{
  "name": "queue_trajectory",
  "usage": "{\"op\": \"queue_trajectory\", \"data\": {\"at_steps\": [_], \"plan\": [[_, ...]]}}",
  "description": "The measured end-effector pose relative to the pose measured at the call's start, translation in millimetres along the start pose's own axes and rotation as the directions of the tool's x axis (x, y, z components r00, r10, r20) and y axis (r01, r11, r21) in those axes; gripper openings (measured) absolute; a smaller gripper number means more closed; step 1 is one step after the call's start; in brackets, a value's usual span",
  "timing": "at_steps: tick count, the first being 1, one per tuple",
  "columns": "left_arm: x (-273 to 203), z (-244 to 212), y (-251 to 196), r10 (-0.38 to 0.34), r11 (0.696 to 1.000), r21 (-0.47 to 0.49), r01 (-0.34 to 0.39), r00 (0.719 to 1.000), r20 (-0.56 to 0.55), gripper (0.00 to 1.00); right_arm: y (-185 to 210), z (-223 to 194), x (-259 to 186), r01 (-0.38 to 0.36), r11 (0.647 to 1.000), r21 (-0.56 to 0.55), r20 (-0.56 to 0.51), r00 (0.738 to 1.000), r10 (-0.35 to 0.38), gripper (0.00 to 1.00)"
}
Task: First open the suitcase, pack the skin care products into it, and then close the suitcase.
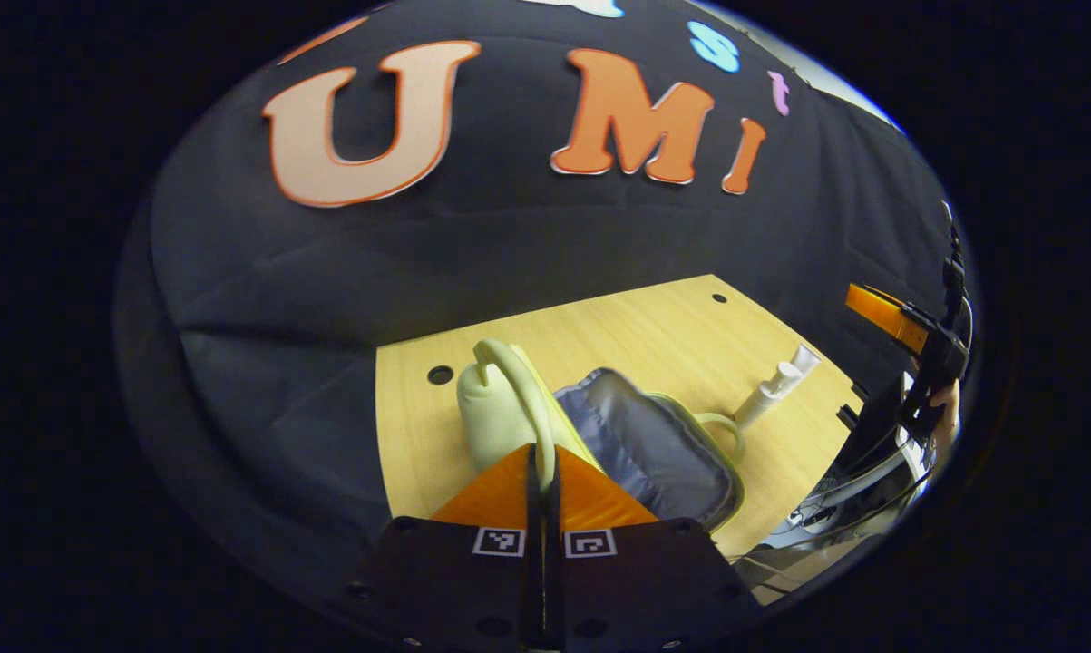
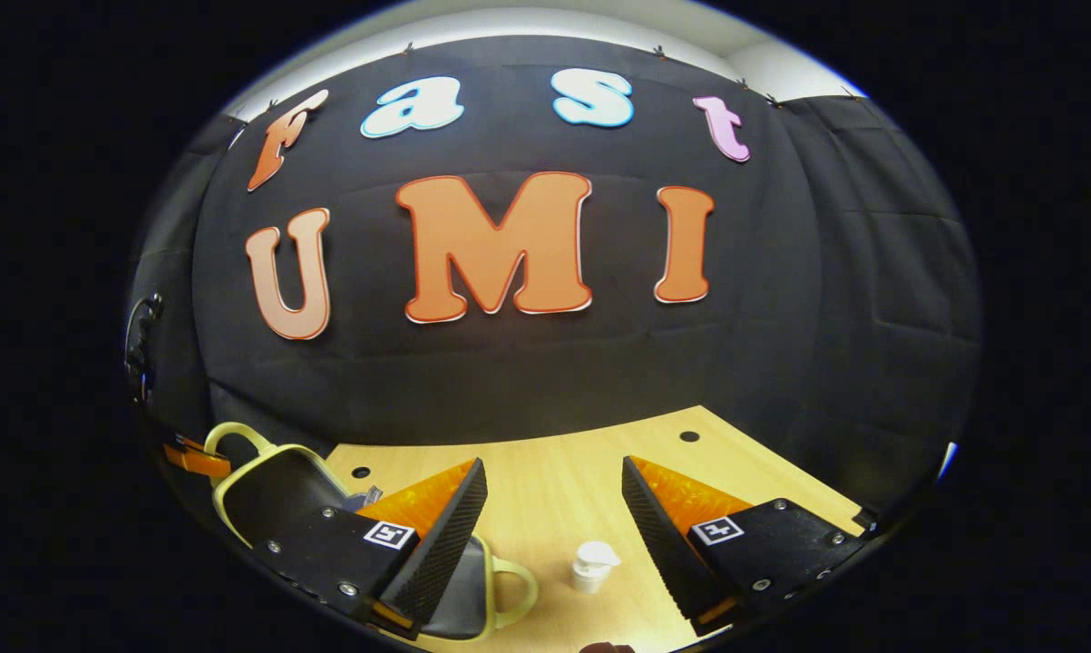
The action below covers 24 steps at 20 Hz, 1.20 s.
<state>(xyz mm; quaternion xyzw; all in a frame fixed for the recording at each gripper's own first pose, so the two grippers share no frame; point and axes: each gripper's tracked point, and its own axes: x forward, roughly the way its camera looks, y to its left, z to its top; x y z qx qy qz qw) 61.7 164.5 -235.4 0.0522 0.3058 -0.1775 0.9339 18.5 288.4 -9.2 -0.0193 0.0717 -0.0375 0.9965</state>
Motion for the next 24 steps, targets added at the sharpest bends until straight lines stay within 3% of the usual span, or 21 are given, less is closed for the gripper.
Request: {"op": "queue_trajectory", "data": {"at_steps": [3,6,10,13,17,21,23,24], "plan": [[0.9,-22.4,31.9,-0.001,0.995,-0.099,0.001,1.0,0.002,0.02,22.9,2.7,5.0,-0.017,1.0,-0.023,-0.001,1.0,0.017,0.95],[11.1,-69.3,92.6,0.012,0.978,-0.206,-0.015,1.0,-0.017,0.02,37.9,-2.7,11.5,-0.036,0.999,-0.031,-0.024,0.999,0.036,0.95],[25.4,-133.1,134.0,0.02,0.938,-0.344,-0.049,0.996,-0.089,0.02,38.6,-10.8,16.7,-0.029,1.0,-0.008,-0.047,0.998,0.028,0.95],[43.1,-183.7,146.6,0.006,0.899,-0.433,-0.067,0.99,-0.142,0.02,36.7,-15.4,17.9,-0.016,0.999,-0.028,-0.053,0.998,0.014,0.95],[59.6,-236.6,152.3,-0.008,0.871,-0.484,-0.084,0.982,-0.186,0.02,30.3,-21.3,14.7,-0.005,0.999,-0.044,-0.064,0.998,0.002,0.95],[69.0,-262.6,156.5,-0.024,0.83,-0.551,-0.089,0.981,-0.194,0.02,27.4,-20.7,11.8,-0.004,0.999,-0.052,-0.066,0.998,0.0,0.95],[67.9,-266.9,159.0,-0.022,0.82,-0.564,-0.095,0.98,-0.196,0.1,25.8,-23.0,9.1,-0.007,0.998,-0.06,-0.069,0.998,0.003,0.95],[71.7,-268.5,158.9,-0.023,0.817,-0.569,-0.091,0.981,-0.191,0.1,25.0,-23.7,8.3,-0.007,0.998,-0.063,-0.07,0.998,0.003,0.95]]}}
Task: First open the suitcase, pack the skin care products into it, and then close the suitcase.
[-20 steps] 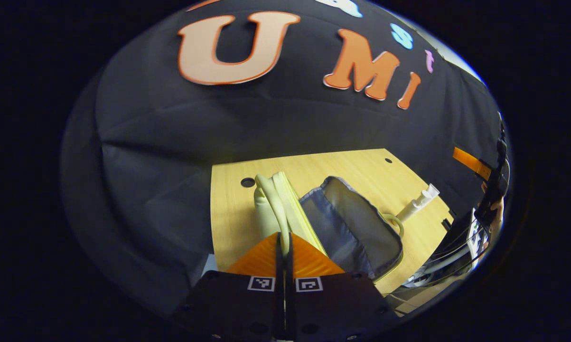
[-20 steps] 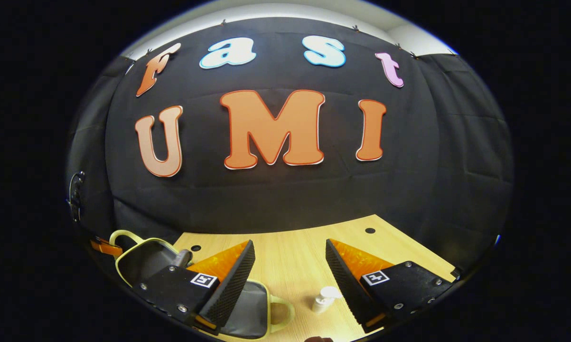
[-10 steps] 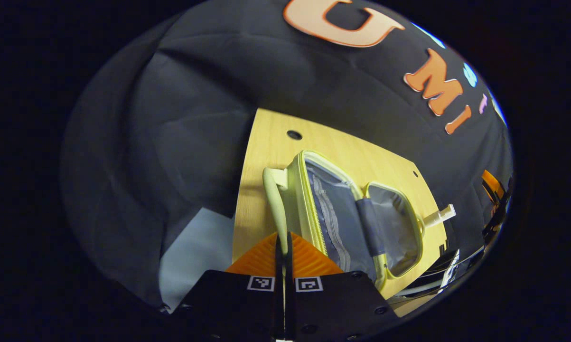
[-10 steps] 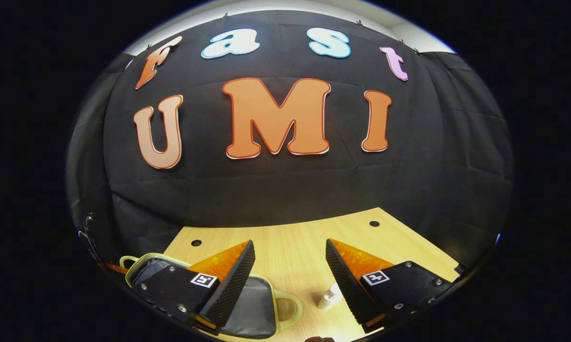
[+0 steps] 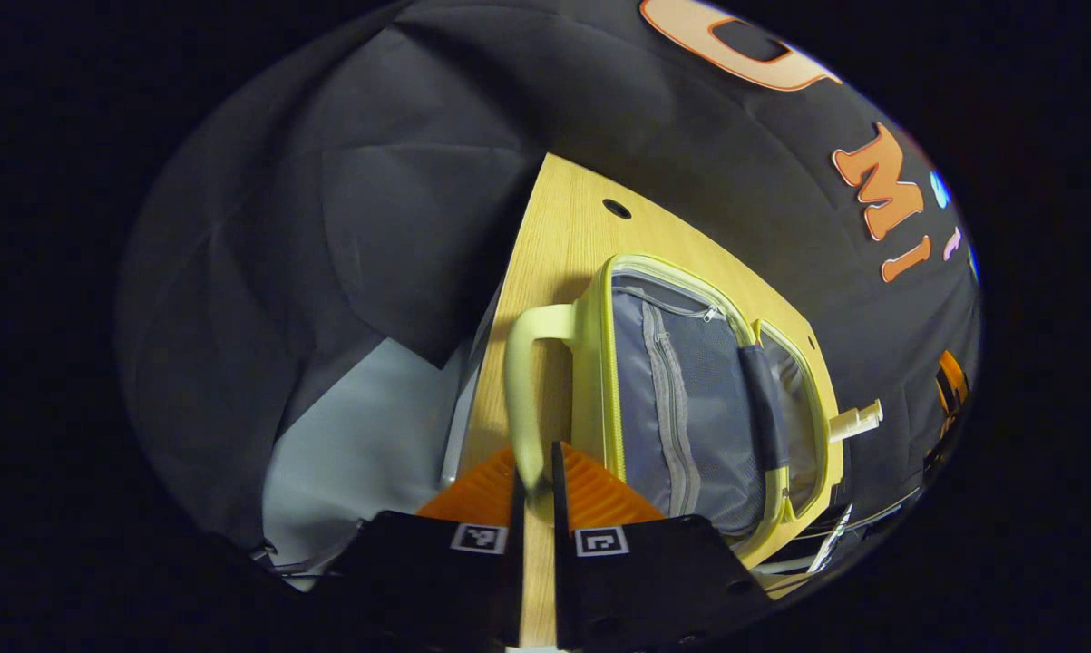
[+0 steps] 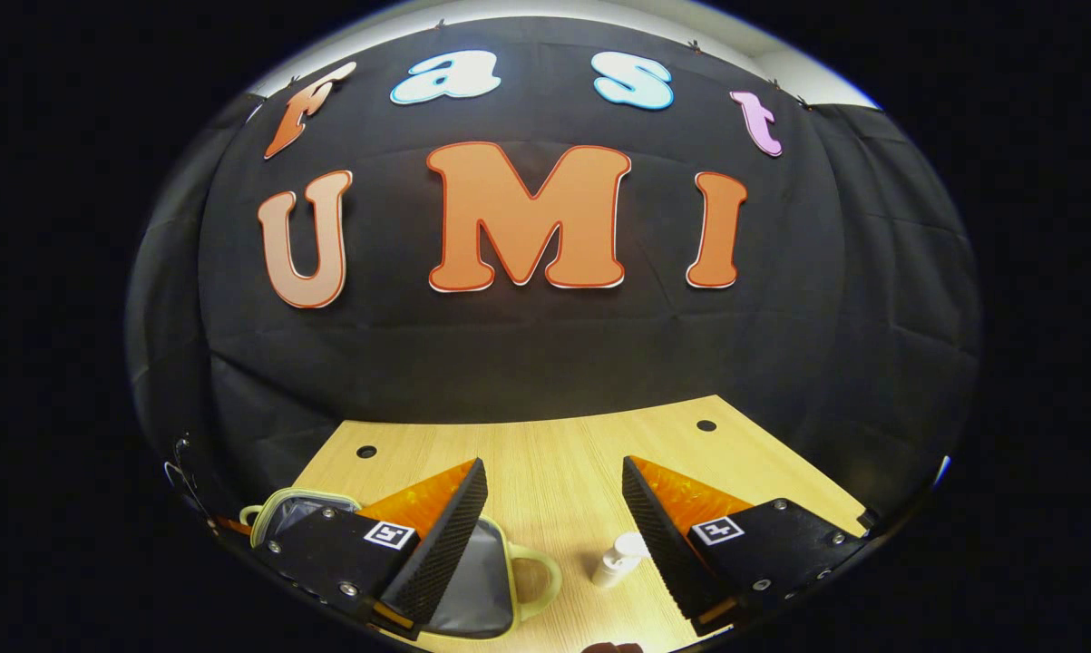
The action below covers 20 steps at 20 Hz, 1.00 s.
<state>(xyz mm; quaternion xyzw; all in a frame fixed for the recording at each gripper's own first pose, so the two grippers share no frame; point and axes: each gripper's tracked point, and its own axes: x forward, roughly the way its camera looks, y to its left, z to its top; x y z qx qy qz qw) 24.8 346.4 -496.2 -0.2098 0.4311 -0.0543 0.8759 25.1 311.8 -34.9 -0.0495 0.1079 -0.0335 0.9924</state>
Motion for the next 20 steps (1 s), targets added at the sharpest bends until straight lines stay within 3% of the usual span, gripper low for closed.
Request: {"op": "queue_trajectory", "data": {"at_steps": [1,2,3,4,7,10,13,16,20], "plan": [[-0.8,0.8,2.0,0.008,1.0,0.0,-0.008,1.0,0.005,0.2,-2.2,-1.2,-1.8,0.003,1.0,-0.003,-0.001,1.0,-0.003,0.95],[-1.0,2.2,9.8,0.039,0.999,0.017,-0.04,0.999,0.013,0.2,-5.1,-2.3,-2.6,0.008,1.0,-0.004,-0.002,1.0,-0.008,0.95],[-0.4,5.6,13.7,0.064,0.998,0.028,-0.064,0.998,0.026,0.27,-7.5,-3.3,-3.8,0.011,1.0,-0.003,-0.001,1.0,-0.011,0.95],[-1.2,7.1,15.6,0.085,0.996,0.035,-0.086,0.996,0.036,0.41,-9.7,-4.1,-4.0,0.013,1.0,-0.001,-0.002,1.0,-0.013,0.95],[-8.1,20.6,20.1,0.163,0.985,0.036,-0.167,0.982,0.095,0.61,-23.3,-10.1,-3.8,0.026,1.0,-0.005,-0.013,1.0,-0.026,0.95],[-24.0,43.6,14.4,0.258,0.957,0.081,-0.279,0.944,0.207,0.98,-38.5,-13.3,-0.8,0.026,1.0,-0.004,-0.015,1.0,-0.026,0.95],[-47.5,74.8,-25.1,0.28,0.928,0.148,-0.343,0.9,0.333,0.99,-62.4,-16.8,5.5,0.023,1.0,-0.008,-0.018,1.0,-0.023,0.96],[-72.0,94.6,-92.7,0.275,0.904,0.19,-0.383,0.861,0.427,0.98,-87.0,-16.0,15.1,0.0,1.0,-0.013,-0.012,1.0,0.0,0.96],[-92.5,117.0,-214.8,0.191,0.888,0.237,-0.393,0.786,0.588,0.98,-126.5,-16.8,29.6,-0.027,0.999,-0.027,0.003,1.0,0.027,0.95]]}}
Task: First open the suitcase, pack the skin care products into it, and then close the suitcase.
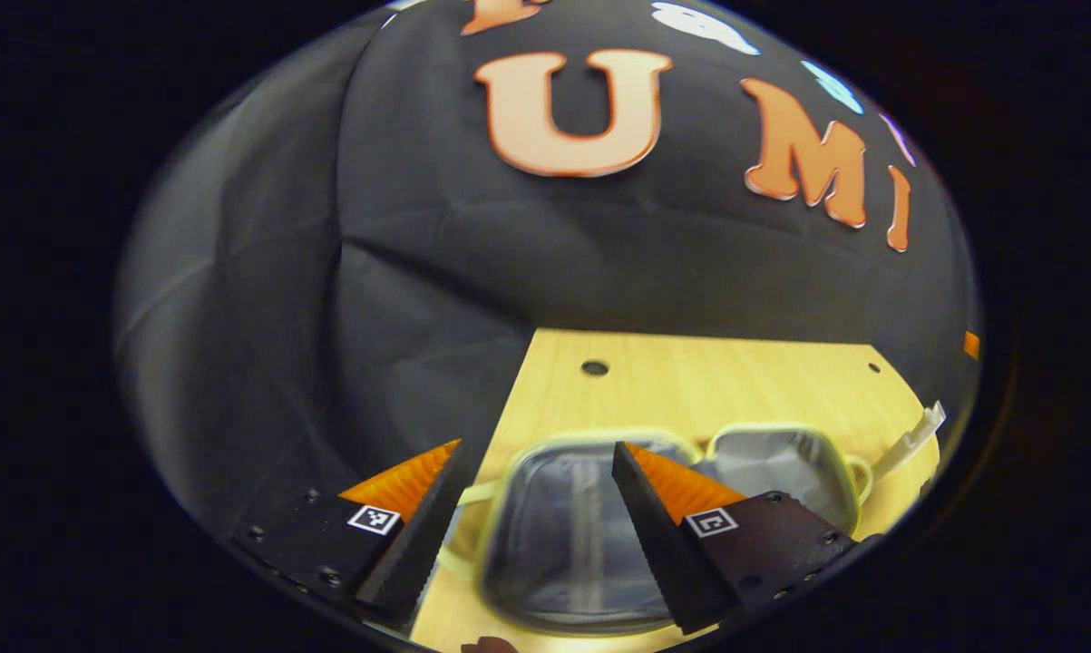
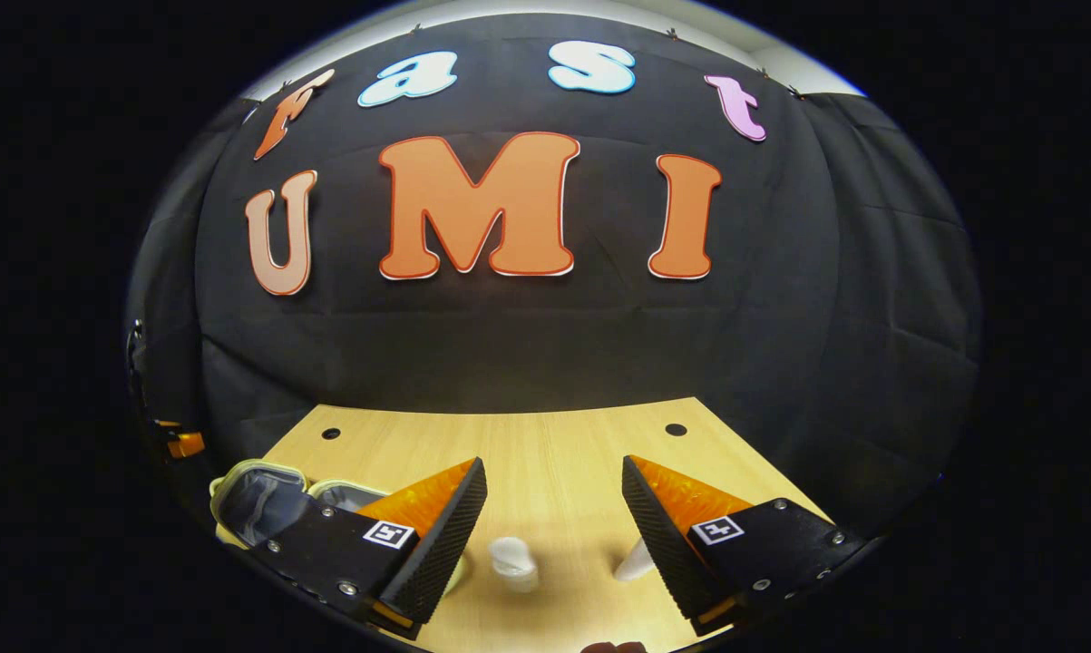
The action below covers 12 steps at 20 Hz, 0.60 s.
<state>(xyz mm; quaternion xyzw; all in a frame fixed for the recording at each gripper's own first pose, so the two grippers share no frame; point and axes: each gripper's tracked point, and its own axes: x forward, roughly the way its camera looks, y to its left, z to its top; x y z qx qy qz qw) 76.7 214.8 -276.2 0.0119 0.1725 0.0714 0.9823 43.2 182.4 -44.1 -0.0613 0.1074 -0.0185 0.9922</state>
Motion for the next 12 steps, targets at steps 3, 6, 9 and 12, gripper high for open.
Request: {"op": "queue_trajectory", "data": {"at_steps": [3,6,9,12], "plan": [[-17.7,42.9,-83.0,-0.064,0.998,0.006,0.063,0.989,0.134,0.98,-27.4,-7.5,11.0,-0.022,1.0,-0.023,0.008,1.0,0.022,0.95],[-36.5,69.1,-150.8,-0.107,0.994,0.011,0.108,0.96,0.259,0.98,-50.4,-18.5,20.9,-0.038,0.998,-0.048,0.008,0.999,0.038,0.95],[-50.3,71.6,-210.7,-0.14,0.99,0.03,0.137,0.94,0.312,0.98,-67.2,-32.3,29.9,-0.049,0.997,-0.059,0.0,0.999,0.049,0.95],[-63.3,54.5,-269.9,-0.192,0.981,0.089,0.172,0.921,0.338,0.98,-76.6,-49.6,35.6,-0.068,0.997,-0.039,-0.024,0.997,0.067,0.95]]}}
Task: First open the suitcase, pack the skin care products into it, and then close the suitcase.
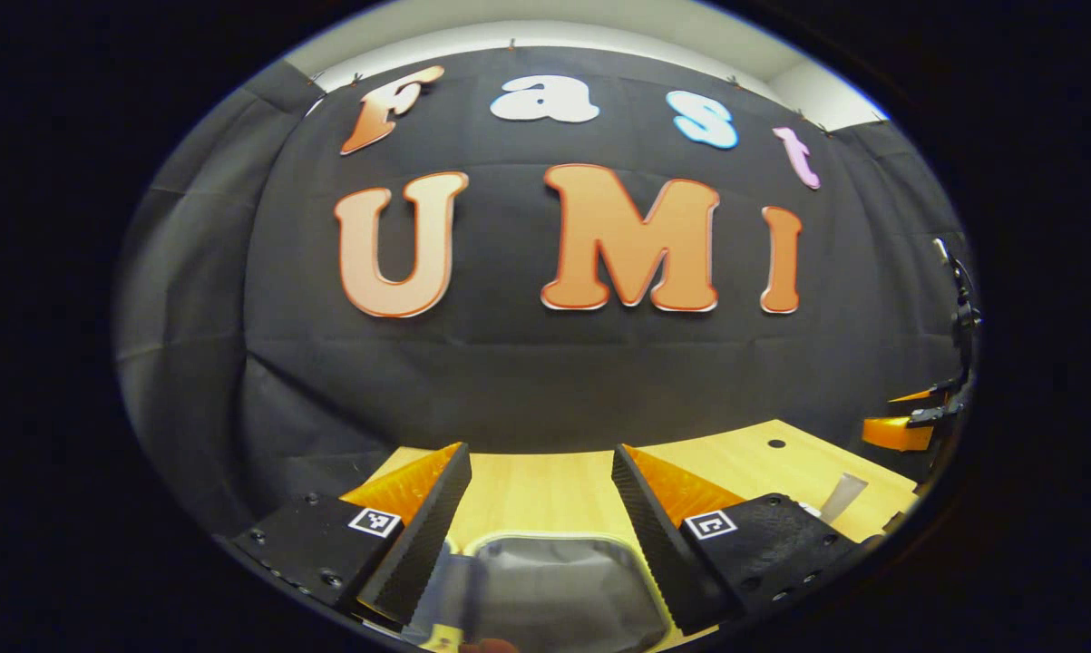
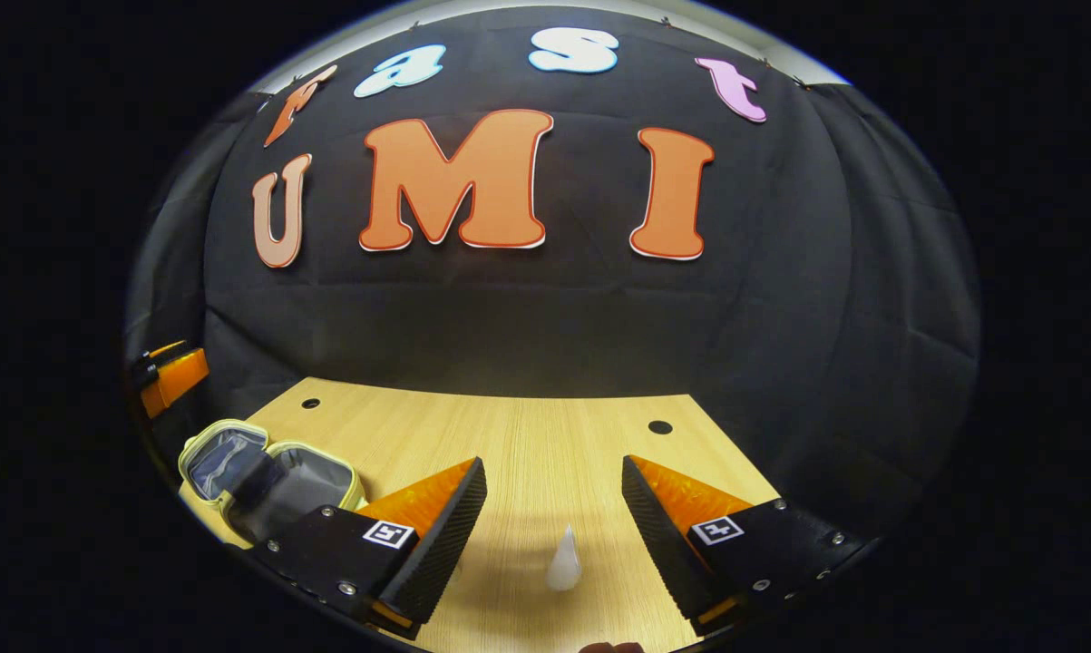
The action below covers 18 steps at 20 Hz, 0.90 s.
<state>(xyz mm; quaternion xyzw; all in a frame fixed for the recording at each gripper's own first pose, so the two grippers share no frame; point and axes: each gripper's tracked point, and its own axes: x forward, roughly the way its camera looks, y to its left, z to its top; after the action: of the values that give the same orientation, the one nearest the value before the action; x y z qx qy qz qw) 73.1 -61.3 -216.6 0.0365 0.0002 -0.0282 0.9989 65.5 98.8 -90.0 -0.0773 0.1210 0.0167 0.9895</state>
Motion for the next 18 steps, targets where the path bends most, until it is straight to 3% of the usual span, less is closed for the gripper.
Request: {"op": "queue_trajectory", "data": {"at_steps": [3,10,15,18], "plan": [[0.7,-20.8,-57.2,-0.077,0.997,0.029,0.077,0.997,-0.026,0.98,-14.4,-14.2,0.7,0.006,1.0,0.012,-0.012,1.0,-0.006,0.95],[-8.8,-86.6,-167.4,-0.255,0.967,-0.053,0.25,0.962,-0.101,0.97,-56.4,-52.1,-5.8,0.054,0.999,-0.003,-0.047,0.997,-0.054,0.95],[-12.3,-144.7,-226.0,-0.332,0.943,-0.053,0.328,0.922,-0.199,0.98,-78.1,-78.7,-6.1,0.082,0.996,0.026,-0.092,0.993,-0.079,0.96],[0.5,-177.4,-243.6,-0.32,0.946,-0.042,0.321,0.912,-0.255,0.98,-91.2,-86.9,-5.9,0.096,0.995,0.015,-0.101,0.99,-0.094,0.95]]}}
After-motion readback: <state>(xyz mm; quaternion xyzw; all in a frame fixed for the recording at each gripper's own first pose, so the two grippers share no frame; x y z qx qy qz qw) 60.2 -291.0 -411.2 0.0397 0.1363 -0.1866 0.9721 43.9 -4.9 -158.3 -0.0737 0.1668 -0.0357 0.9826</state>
